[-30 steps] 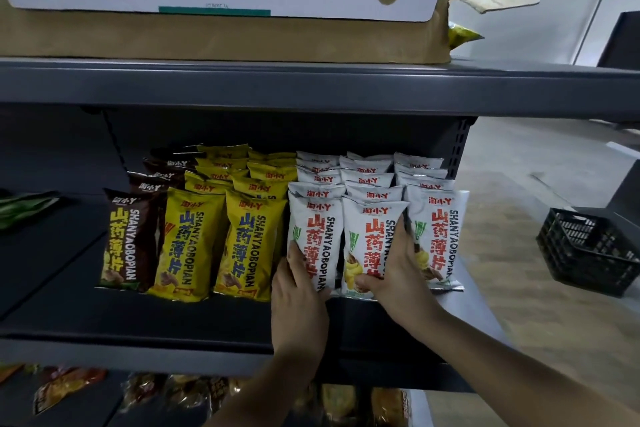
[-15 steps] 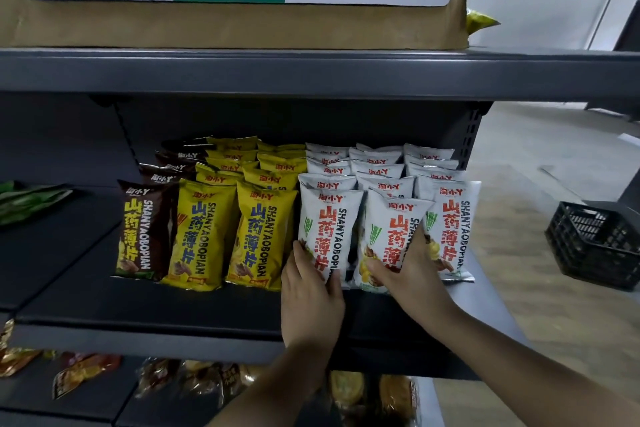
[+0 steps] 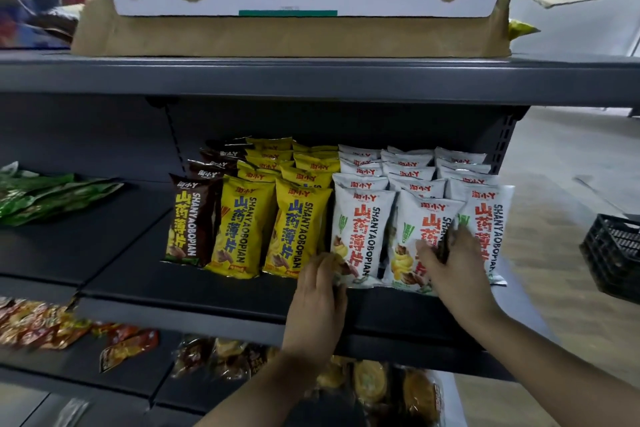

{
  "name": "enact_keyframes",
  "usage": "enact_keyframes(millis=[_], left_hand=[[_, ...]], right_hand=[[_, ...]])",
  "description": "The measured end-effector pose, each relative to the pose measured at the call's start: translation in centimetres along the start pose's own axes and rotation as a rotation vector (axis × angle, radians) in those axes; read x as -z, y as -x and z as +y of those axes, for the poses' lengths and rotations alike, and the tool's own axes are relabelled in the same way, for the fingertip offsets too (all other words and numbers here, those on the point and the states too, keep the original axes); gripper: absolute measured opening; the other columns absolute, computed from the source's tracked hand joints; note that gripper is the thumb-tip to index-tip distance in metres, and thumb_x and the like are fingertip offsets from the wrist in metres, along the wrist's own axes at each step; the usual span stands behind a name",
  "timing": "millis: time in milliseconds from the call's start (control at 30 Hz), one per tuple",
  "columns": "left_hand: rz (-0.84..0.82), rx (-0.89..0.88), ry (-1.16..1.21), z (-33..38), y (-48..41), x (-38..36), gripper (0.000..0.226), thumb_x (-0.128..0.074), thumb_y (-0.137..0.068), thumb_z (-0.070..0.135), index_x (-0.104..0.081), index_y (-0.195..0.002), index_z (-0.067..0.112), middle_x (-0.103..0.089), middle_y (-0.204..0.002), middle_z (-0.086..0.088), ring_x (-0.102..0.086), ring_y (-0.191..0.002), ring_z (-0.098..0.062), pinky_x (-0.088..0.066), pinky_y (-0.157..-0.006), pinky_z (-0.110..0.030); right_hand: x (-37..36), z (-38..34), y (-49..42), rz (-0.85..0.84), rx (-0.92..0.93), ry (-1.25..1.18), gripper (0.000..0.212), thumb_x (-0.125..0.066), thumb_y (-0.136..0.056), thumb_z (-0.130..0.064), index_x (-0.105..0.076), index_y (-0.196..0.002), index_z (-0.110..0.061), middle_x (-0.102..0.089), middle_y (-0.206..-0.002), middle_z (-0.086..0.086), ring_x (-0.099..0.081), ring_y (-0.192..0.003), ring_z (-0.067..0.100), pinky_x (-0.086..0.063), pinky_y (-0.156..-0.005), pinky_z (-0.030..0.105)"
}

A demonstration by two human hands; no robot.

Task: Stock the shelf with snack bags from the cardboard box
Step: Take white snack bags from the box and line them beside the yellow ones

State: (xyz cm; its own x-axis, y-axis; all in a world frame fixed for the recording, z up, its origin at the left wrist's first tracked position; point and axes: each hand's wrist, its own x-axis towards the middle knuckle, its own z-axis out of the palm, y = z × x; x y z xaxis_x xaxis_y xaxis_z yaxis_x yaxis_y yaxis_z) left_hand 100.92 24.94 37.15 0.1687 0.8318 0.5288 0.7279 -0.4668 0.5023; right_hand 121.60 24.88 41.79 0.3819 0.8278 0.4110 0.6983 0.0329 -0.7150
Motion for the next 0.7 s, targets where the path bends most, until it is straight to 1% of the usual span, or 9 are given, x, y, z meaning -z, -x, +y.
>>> enact_keyframes(millis=[67,200,300,400,500,567,600,633,700], left_hand=[[0.1,-0.066,-0.07,-1.5,0.1,0.7,0.039,-0.051,-0.087,0.012,-0.045,-0.126,0.007,-0.054,-0.122,-0.011,-0.049,-0.115,-0.024,-0.05,-0.094,-0.039],[0.151,-0.034,-0.126,-3.5,-1.0,1.8,0.067,-0.064,-0.073,-0.01,-0.037,-0.132,0.005,-0.047,-0.133,-0.018,-0.045,-0.123,-0.033,-0.043,-0.102,-0.045],[0.091,0.069,-0.124,-3.9,-2.3,2.4,0.075,-0.057,-0.083,-0.003,-0.02,-0.147,0.008,-0.026,-0.149,-0.019,-0.026,-0.138,-0.034,-0.029,-0.113,-0.043],[0.034,0.213,-0.143,-3.9,-2.9,1.9,0.08,-0.05,-0.091,0.007,0.002,-0.151,0.013,-0.015,-0.154,-0.019,-0.018,-0.142,-0.032,-0.022,-0.115,-0.038],[0.049,0.232,-0.262,-3.6,-3.3,1.5,0.087,-0.061,-0.084,0.008,-0.007,-0.151,0.014,-0.038,-0.142,-0.027,-0.046,-0.126,-0.038,-0.041,-0.101,-0.042],[0.078,0.22,-0.307,-3.6,-3.7,1.0,0.094,-0.073,-0.074,0.015,-0.015,-0.148,0.015,-0.055,-0.125,-0.026,-0.061,-0.105,-0.038,-0.052,-0.084,-0.043],[0.096,0.22,-0.316,-3.5,-3.9,0.9,0.096,-0.077,-0.071,0.021,-0.017,-0.146,0.015,-0.06,-0.119,-0.024,-0.063,-0.098,-0.037,-0.054,-0.077,-0.042],[0.11,0.221,-0.326,-3.4,-4.1,0.8,0.098,-0.08,-0.068,0.027,-0.02,-0.145,0.016,-0.062,-0.113,-0.022,-0.064,-0.093,-0.036,-0.054,-0.073,-0.042],[0.122,0.212,-0.357,-3.4,-4.4,0.8,0.1,-0.082,-0.064,0.036,-0.025,-0.143,0.015,-0.064,-0.106,-0.019,-0.065,-0.087,-0.034,-0.055,-0.068,-0.041]], right_hand=[[0.5,-1.0,0.3,0.106,0.033,0.042,0.048,-0.064,-0.087,-0.023,-0.047,-0.122,0.006,-0.052,-0.118,0.02,-0.045,-0.118,0.035,-0.037,-0.096,0.033],[1.3,-4.5,1.1,0.132,0.383,0.156,0.049,-0.062,-0.089,-0.013,-0.045,-0.132,0.0,-0.04,-0.136,0.018,-0.033,-0.129,0.024,-0.023,-0.106,0.017],[0.2,-7.0,1.4,-0.004,0.63,0.356,0.053,-0.059,-0.087,-0.031,-0.047,-0.133,-0.007,-0.04,-0.139,0.015,-0.037,-0.129,0.023,-0.035,-0.103,0.03],[-2.6,-7.8,1.0,-0.189,0.711,0.621,0.084,-0.073,-0.071,-0.051,-0.043,-0.139,-0.01,-0.041,-0.144,0.019,-0.045,-0.131,0.036,-0.042,-0.105,0.048],[-4.4,-8.1,0.2,-0.347,0.659,0.878,0.123,-0.075,-0.061,-0.065,-0.012,-0.153,-0.013,-0.014,-0.156,0.026,-0.021,-0.142,0.046,-0.027,-0.113,0.056],[-5.1,-7.7,-0.3,-0.424,0.612,0.942,0.124,-0.066,-0.073,-0.065,0.017,-0.15,-0.017,0.016,-0.157,0.023,0.005,-0.145,0.045,-0.01,-0.117,0.054],[-5.4,-7.5,-0.4,-0.424,0.6,0.949,0.124,-0.066,-0.074,-0.063,0.022,-0.148,-0.016,0.019,-0.157,0.023,0.006,-0.145,0.045,-0.009,-0.117,0.054],[-5.6,-7.4,-0.5,-0.409,0.602,0.958,0.128,-0.072,-0.07,-0.061,0.018,-0.149,-0.015,0.011,-0.157,0.025,-0.001,-0.145,0.047,-0.015,-0.115,0.056],[-6.0,-7.4,-0.8,-0.402,0.565,0.951,0.14,-0.089,-0.043,-0.058,-0.012,-0.15,-0.01,-0.025,-0.152,0.029,-0.033,-0.135,0.05,-0.037,-0.103,0.058]])
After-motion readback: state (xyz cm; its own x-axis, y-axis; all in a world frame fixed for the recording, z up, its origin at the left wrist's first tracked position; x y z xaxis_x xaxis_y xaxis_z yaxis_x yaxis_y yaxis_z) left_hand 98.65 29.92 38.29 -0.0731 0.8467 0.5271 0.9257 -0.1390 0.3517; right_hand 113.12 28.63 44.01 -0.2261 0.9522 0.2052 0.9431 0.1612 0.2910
